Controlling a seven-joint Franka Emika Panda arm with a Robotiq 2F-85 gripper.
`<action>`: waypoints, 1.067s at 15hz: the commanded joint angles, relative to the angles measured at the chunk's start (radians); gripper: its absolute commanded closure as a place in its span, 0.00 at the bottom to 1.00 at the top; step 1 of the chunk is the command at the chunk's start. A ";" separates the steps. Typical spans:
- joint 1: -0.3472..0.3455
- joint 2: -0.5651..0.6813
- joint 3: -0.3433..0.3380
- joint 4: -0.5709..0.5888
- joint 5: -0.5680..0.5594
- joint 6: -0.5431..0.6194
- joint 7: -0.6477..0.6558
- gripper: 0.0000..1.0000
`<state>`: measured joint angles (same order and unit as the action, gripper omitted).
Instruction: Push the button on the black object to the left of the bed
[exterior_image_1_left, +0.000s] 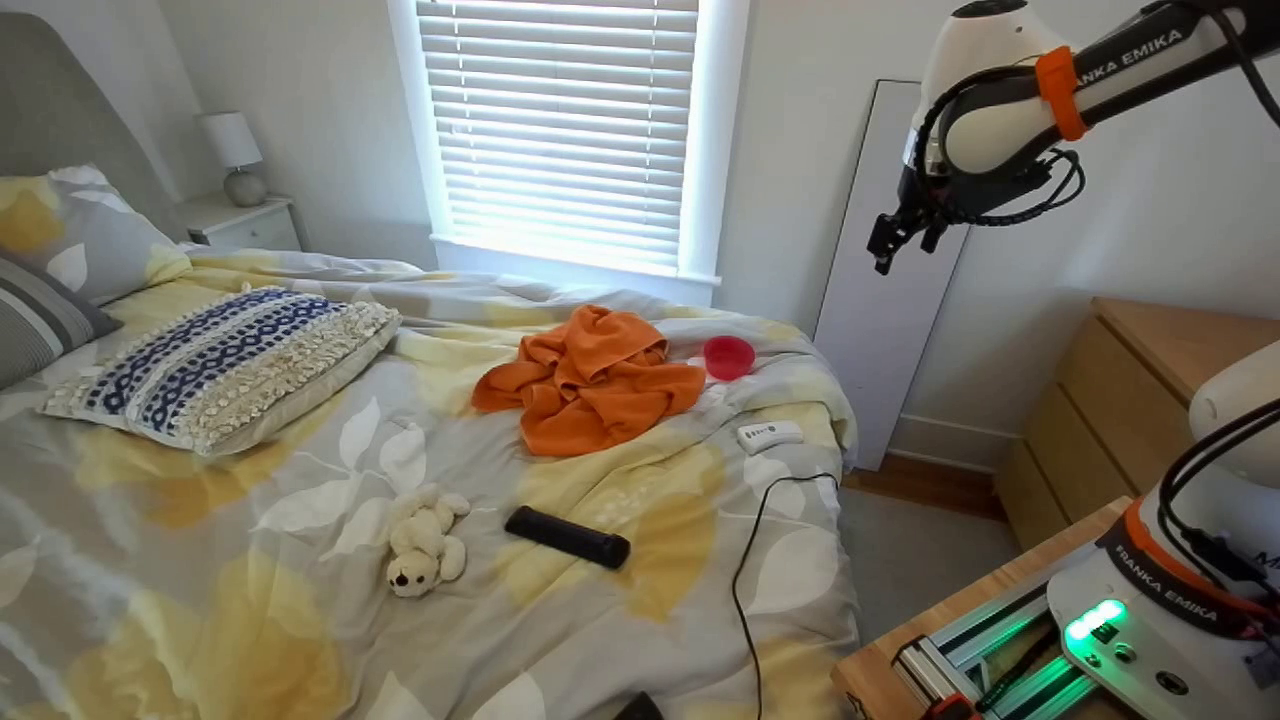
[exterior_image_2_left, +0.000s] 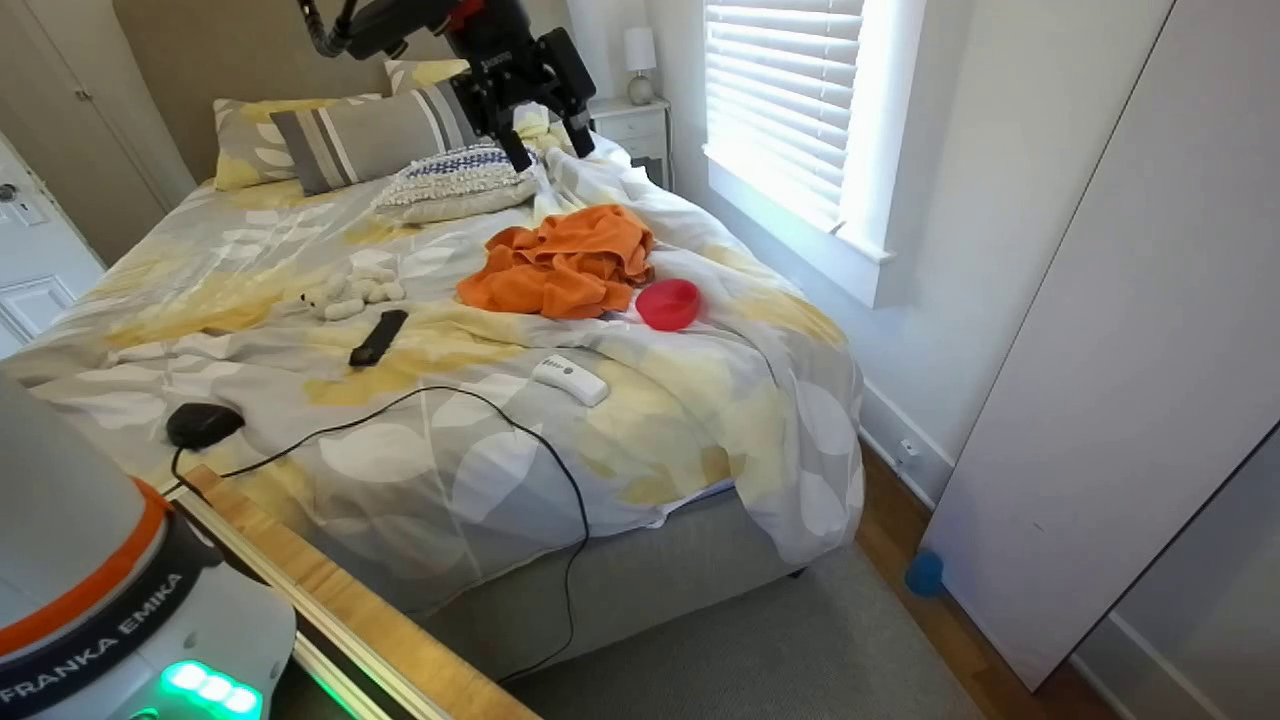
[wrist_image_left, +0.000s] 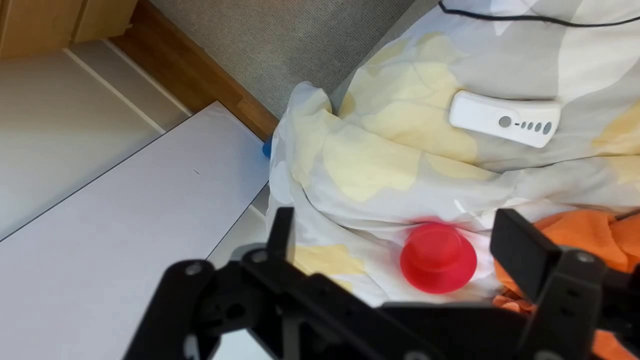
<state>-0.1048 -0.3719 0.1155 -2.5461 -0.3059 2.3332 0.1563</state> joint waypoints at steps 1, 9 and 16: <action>0.016 0.001 -0.016 0.002 -0.007 -0.003 0.005 0.00; 0.016 0.001 -0.016 0.002 -0.007 -0.003 0.005 0.00; 0.247 -0.077 0.038 -0.041 0.190 0.021 -0.095 0.00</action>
<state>0.0329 -0.3894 0.1424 -2.5455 -0.2303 2.3389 0.1310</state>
